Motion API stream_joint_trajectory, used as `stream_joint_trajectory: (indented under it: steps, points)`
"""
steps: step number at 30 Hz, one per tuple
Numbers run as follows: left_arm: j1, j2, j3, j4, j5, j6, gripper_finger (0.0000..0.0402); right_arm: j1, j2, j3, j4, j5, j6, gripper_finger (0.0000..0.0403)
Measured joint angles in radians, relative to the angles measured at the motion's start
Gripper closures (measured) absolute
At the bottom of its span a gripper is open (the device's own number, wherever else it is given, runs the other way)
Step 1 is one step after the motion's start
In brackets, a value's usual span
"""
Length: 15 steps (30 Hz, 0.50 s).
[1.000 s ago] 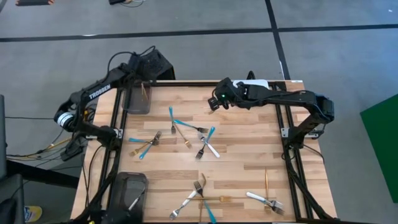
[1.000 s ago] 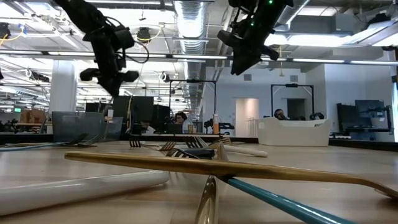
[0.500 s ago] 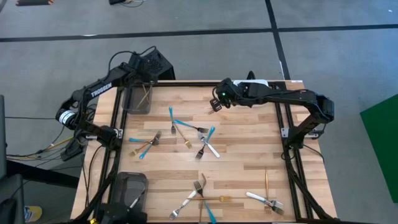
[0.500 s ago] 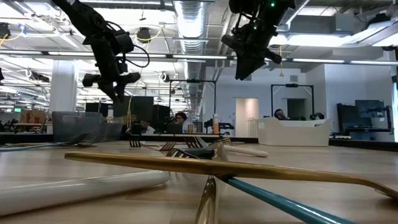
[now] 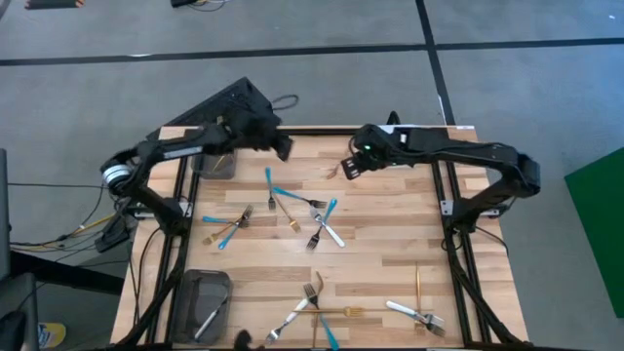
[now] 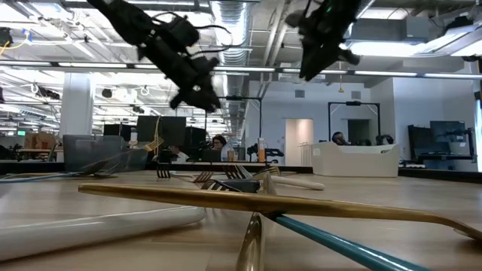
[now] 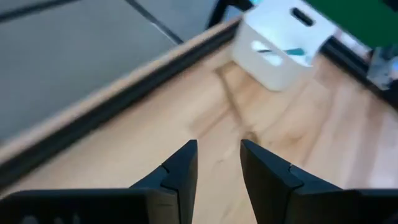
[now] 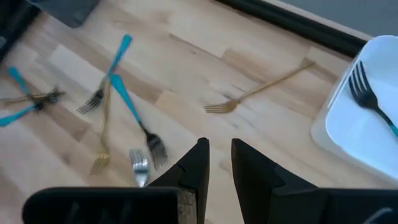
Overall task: Sort silverware by color (type)
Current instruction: Put the gold fork into the top black bin
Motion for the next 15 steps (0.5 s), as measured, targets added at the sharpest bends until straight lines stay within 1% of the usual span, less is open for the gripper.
stream_joint_trajectory:
  steps: [4,7,8,10,11,15]
  points:
    - [-0.047,0.124,0.022,0.090,0.038,-0.076,0.0285,0.030,-0.067,0.000,-0.087,0.010,0.060,0.0309]
    - [-0.081,0.242,0.107,0.094,0.057,-0.091,0.0284,0.073,-0.097,0.000,-0.139,0.059,0.117,0.0309]
    - [-0.090,0.282,0.149,0.086,0.081,-0.089,0.0284,0.086,-0.106,0.000,-0.154,0.079,0.127,0.0309]
    - [-0.107,0.368,0.250,0.037,0.127,-0.076,0.0283,0.119,-0.111,0.000,-0.176,0.122,0.147,0.0309]
    - [-0.114,0.404,0.307,-0.008,0.127,-0.069,0.0283,0.133,-0.114,0.000,-0.183,0.134,0.158,0.0309]
    - [-0.140,0.535,0.531,-0.257,0.053,-0.062,0.0283,0.176,-0.119,0.000,-0.244,0.141,0.224,0.0309]
